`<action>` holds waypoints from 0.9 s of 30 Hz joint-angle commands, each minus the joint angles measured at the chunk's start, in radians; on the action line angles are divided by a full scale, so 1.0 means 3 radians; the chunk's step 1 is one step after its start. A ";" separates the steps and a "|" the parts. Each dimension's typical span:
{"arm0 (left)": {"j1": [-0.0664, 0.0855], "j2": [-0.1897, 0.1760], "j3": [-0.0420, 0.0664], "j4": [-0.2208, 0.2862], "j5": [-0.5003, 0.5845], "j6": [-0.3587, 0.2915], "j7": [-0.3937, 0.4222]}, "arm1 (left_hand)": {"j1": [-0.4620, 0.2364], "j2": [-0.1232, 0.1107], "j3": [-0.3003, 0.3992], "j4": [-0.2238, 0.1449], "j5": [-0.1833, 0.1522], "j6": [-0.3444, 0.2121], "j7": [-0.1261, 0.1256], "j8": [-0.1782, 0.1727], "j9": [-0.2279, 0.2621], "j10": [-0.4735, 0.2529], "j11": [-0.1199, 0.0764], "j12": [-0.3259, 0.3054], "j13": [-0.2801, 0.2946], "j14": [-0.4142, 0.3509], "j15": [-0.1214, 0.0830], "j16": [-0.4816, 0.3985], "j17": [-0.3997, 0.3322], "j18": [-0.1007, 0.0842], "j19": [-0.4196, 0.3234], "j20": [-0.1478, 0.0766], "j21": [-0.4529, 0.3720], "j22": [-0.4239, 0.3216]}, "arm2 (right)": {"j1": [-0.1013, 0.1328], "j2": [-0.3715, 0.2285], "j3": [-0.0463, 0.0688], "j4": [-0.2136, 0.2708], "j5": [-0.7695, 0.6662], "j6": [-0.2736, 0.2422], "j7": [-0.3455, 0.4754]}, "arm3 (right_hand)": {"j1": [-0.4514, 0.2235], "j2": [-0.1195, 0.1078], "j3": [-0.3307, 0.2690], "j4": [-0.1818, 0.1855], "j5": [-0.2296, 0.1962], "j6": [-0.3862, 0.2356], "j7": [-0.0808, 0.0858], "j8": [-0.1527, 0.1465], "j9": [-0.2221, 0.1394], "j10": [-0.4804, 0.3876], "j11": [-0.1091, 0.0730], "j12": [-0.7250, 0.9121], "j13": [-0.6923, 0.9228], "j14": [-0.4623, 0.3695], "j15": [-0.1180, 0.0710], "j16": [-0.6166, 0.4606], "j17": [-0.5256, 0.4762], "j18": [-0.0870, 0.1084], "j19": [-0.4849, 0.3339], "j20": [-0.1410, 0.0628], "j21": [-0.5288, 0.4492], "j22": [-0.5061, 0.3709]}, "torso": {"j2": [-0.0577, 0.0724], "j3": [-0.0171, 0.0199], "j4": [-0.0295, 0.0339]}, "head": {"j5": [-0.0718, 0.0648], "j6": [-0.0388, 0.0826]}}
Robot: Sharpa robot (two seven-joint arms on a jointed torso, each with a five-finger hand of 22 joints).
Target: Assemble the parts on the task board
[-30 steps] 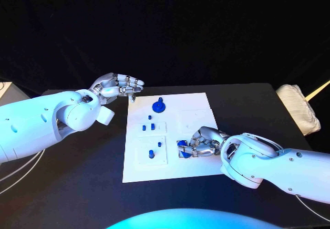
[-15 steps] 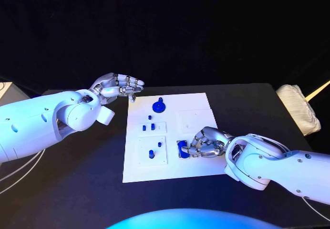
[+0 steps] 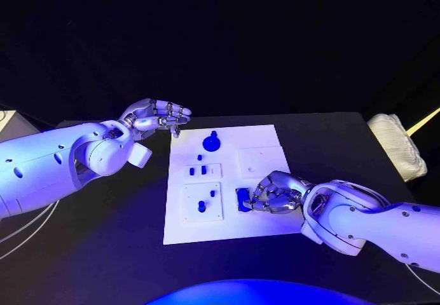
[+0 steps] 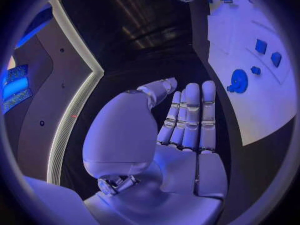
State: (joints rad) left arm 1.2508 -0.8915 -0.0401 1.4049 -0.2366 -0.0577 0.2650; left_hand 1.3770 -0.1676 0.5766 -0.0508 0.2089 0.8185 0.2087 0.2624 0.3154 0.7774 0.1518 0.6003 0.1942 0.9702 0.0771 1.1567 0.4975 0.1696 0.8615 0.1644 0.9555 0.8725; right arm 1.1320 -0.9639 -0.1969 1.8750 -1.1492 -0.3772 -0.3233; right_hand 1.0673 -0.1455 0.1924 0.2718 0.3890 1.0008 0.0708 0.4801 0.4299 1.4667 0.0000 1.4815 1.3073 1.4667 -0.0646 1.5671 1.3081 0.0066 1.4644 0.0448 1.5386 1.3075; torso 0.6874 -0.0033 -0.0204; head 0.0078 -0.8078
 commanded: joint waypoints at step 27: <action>0.0000 -0.0013 0.0000 0.0016 0.0010 0.0057 0.0001 | -0.0033 0.0011 0.0002 0.0030 0.0021 -0.0027 0.0019 0.0018 -0.0006 -0.0028 0.0009 0.0028 0.0004 -0.0031 0.0003 0.0022 -0.0006 0.0050 -0.0002 0.0022 -0.0017 -0.0007 | -0.0003 0.0047 0.0000 -0.0065 -0.0108 0.0082 -0.0089 | 0.0587 0.0114 0.0643 -0.0165 -0.0730 0.0033 -0.0041 0.0038 -0.0051 0.0189 -0.0047 0.0043 0.0698 0.0347 -0.0041 0.0012 0.0876 -0.0013 0.0344 -0.0051 0.0064 0.0864 | 0.0005 0.0001 0.0001 | 0.0008 -0.0020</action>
State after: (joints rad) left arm 1.2505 -0.8960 -0.0407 1.4067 -0.2366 -0.0570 0.2620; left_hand 1.3771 -0.1677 0.5795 -0.0480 0.2089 0.8186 0.2087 0.2629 0.3146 0.7737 0.1556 0.6041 0.1942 0.9702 0.0771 1.1567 0.4975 0.1696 0.8615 0.1644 0.9555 0.8717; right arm 1.1320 -0.9517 -0.1971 1.8564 -1.1641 -0.3532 -0.3377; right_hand 1.2437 -0.1223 0.3799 0.2208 0.1719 1.0078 0.0639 0.4877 0.4156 1.4668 -0.0071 1.4897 1.3079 1.4667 -0.0718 1.5671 1.3078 0.0066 1.4644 0.0375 1.5508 1.3081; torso 0.6891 -0.0030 -0.0203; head 0.0104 -0.8131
